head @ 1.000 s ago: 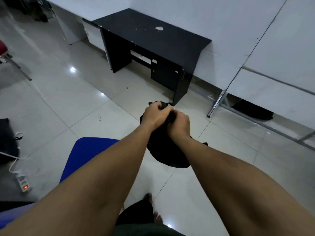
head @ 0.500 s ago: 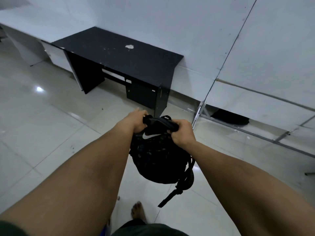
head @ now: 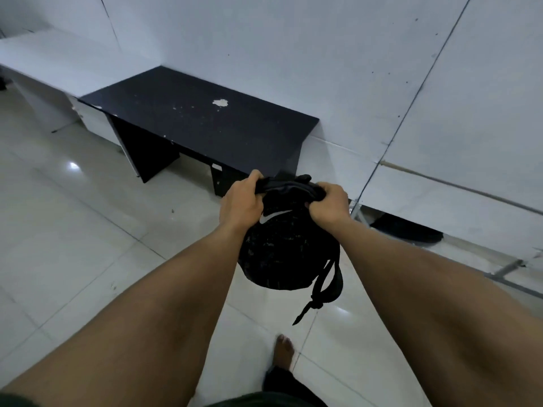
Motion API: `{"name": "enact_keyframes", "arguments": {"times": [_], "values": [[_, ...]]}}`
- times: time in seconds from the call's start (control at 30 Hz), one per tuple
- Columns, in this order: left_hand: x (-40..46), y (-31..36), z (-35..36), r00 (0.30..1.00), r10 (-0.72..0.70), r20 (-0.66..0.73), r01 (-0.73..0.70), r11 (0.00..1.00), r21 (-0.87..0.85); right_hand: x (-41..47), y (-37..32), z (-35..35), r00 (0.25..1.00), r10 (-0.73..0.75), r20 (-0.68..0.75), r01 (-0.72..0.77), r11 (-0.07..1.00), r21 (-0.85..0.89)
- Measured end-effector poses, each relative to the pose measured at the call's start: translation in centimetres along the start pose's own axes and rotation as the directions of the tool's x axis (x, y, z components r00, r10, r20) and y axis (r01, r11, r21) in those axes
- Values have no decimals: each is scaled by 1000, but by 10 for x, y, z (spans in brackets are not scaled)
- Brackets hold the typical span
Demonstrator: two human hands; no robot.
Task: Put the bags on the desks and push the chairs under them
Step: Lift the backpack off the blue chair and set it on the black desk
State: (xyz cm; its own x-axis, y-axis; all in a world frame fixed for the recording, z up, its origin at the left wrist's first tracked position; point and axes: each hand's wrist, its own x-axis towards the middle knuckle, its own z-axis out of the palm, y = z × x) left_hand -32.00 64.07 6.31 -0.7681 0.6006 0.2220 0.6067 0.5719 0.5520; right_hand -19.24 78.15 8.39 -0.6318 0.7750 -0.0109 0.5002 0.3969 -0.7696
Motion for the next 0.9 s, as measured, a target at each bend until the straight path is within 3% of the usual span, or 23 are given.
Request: {"name": "enact_keyframes", "arguments": {"times": [0.27, 0.6, 0.77, 0.9], "values": [[123, 38, -5, 972, 92, -218, -70, 992, 108, 142, -47, -37, 999, -23, 45, 19, 997, 73], [282, 72, -40, 860, 65, -507, -29, 996, 79, 278, -152, -61, 993, -58, -102, 70, 990, 120], [348, 55, -40, 852, 37, -522, -20, 999, 38, 328, -177, -39, 982, -57, -179, 80, 989, 127], [400, 31, -36, 885, 69, -461, -68, 998, 19, 367, -187, -16, 974, -10, -224, 43, 988, 145]]}}
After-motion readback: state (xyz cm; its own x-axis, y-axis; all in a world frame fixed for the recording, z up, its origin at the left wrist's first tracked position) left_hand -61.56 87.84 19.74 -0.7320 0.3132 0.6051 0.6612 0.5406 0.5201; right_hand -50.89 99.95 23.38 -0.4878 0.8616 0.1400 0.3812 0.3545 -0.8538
